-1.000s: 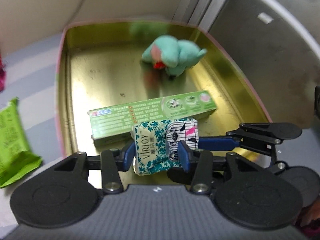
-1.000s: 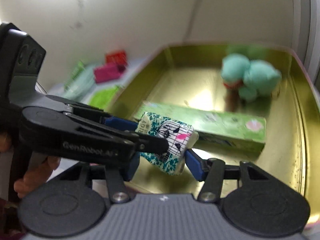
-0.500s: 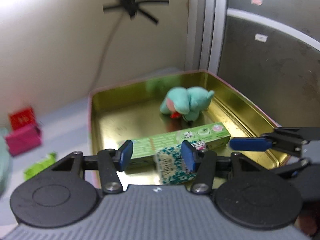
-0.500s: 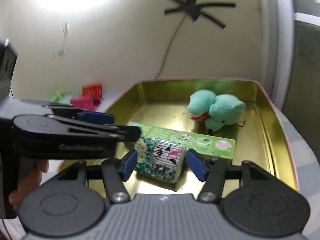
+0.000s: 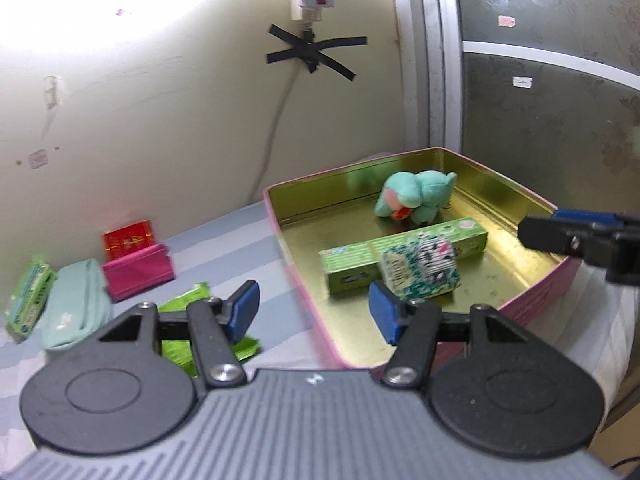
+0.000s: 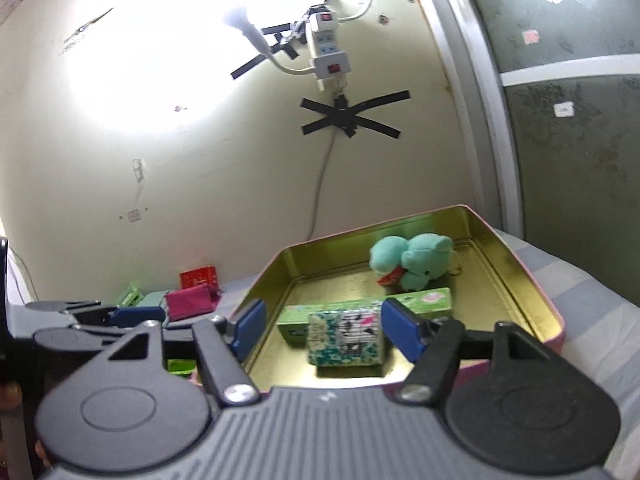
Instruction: Organize objects
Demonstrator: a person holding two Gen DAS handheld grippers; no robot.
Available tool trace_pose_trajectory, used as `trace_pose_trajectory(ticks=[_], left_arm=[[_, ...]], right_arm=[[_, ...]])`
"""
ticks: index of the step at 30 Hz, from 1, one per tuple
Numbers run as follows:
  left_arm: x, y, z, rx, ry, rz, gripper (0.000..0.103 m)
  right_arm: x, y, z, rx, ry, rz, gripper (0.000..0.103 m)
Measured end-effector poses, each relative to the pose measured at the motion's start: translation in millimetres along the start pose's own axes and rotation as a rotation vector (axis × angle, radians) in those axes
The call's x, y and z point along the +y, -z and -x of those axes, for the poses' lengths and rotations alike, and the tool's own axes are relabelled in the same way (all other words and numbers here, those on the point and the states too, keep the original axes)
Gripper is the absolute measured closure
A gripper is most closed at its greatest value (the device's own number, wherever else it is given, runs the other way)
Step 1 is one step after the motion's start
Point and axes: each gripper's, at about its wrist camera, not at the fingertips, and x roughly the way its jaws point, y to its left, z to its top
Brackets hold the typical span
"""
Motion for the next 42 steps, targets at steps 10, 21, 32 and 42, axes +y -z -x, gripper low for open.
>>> trace_pose_trajectory(ticks=[10,21,32,42], left_arm=[[57.9,30.9,13.0,0.008,-0.152,0.043,0.040],[153.4,76.9,13.4,0.084,-0.338,0.137,0.040],[279.7,148.5,14.6,0.063,-0.583,0.406,0.040],[304.3,153.7,26.4,0.039,-0.536,0.547,0.036]], right_arm=[[69.8,1.9,-10.1,0.017,-0.094,0.129,0.037],[156.2,19.6,-59.1,0.107,-0.202,0.266,0.037],[239.5,59.2,-142.4,0.264,-0.320,0.321,0.018],[296.2,67.9,-274.8,0.364,-0.281,0.161,0.000]])
